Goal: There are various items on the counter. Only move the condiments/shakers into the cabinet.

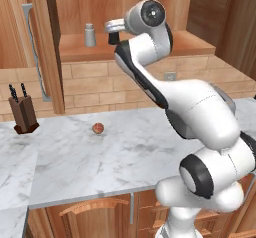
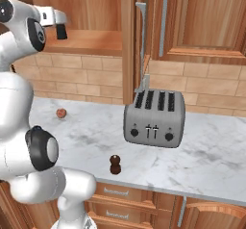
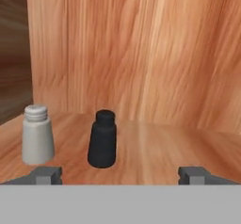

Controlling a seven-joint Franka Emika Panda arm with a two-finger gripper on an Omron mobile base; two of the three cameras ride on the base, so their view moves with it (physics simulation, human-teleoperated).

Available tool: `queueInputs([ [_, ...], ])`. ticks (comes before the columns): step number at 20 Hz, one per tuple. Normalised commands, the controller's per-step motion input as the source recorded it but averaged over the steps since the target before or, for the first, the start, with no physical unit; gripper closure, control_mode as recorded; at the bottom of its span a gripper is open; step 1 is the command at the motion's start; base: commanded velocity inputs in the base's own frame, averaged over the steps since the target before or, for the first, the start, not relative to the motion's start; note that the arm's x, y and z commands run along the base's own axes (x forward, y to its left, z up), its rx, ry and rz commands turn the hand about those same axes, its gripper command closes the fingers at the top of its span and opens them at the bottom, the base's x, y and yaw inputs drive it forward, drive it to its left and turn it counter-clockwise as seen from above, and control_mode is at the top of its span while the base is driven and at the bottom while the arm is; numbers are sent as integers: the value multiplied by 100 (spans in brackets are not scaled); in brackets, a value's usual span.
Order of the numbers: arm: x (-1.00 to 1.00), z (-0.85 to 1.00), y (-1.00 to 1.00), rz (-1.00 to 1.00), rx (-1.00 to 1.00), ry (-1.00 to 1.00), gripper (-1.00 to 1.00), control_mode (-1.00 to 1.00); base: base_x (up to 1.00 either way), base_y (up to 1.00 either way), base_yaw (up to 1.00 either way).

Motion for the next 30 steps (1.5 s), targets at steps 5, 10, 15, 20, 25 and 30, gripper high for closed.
queueInputs([
  [5, -100, 0, -52, -1, 0, 0, -100, -100, 0, 0, 0],
  [10, -100, -2, -14, -12, 0, 10, -100, -100, 0, 0, 0],
  [15, -100, -13, 0, -18, 0, 20, -100, -100, 0, 0, 0],
  [20, -44, -54, -10, -21, 0, 19, -100, -100, 0, 0, 0],
  [25, 3, -54, -4, -28, 0, 15, -100, -100, 0, 0, 0],
  [30, 32, -47, -8, -35, 0, 8, -100, -100, 0, 0, 0],
])
